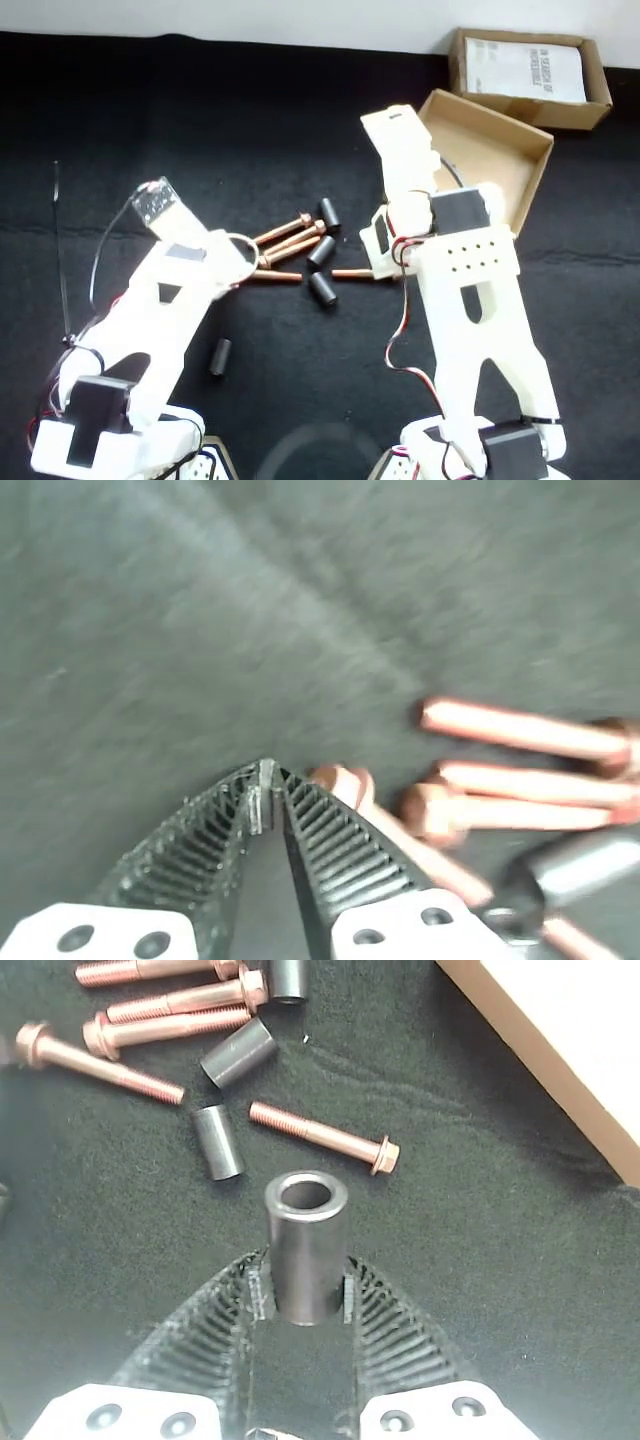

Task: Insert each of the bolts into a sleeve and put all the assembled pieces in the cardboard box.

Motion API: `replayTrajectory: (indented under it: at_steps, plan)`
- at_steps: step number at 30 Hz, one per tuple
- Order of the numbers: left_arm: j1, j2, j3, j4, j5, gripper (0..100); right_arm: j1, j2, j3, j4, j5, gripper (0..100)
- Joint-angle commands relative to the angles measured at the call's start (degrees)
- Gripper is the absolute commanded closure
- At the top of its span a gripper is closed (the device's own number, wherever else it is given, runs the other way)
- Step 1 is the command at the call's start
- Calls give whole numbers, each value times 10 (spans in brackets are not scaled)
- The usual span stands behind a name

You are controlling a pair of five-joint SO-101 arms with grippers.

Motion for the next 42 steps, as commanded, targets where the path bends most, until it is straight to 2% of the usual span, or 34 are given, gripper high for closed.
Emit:
replayTrajectory:
  at_steps: [1, 4, 11, 15, 20, 22, 25, 29, 31, 38, 42]
  plan:
    - [-7, -3, -4, -57, 4, 988, 3, -25, -1, -7, -5, 991]
    - [-7, -5, -4, -79, 4, 988, 0, -25, 0, -7, -5, 991]
    - [-7, -39, -6, -42, 4, 988, 0, -25, 0, -7, -5, 991]
    - [-4, -144, -15, 18, 3, 988, -1, -24, 0, -15, -4, 991]
    - [22, -318, -23, 153, 4, 983, -1, -24, 36, -40, -5, 991]
    - [31, -348, -2, 169, 4, 983, -1, -24, 51, -48, -5, 991]
    - [35, -342, 36, 143, 6, 958, -2, -24, 63, -56, -5, 991]
    - [36, -290, 55, 106, 43, 832, -15, -24, 65, -61, -5, 991]
    - [36, -256, 53, 87, 46, 800, -29, -24, 66, -61, -5, 991]
    - [56, -135, 45, -28, 61, 849, -46, -24, 66, -61, -6, 991]
    - [80, -69, -2, -13, 62, 823, -44, -24, 66, -60, -6, 991]
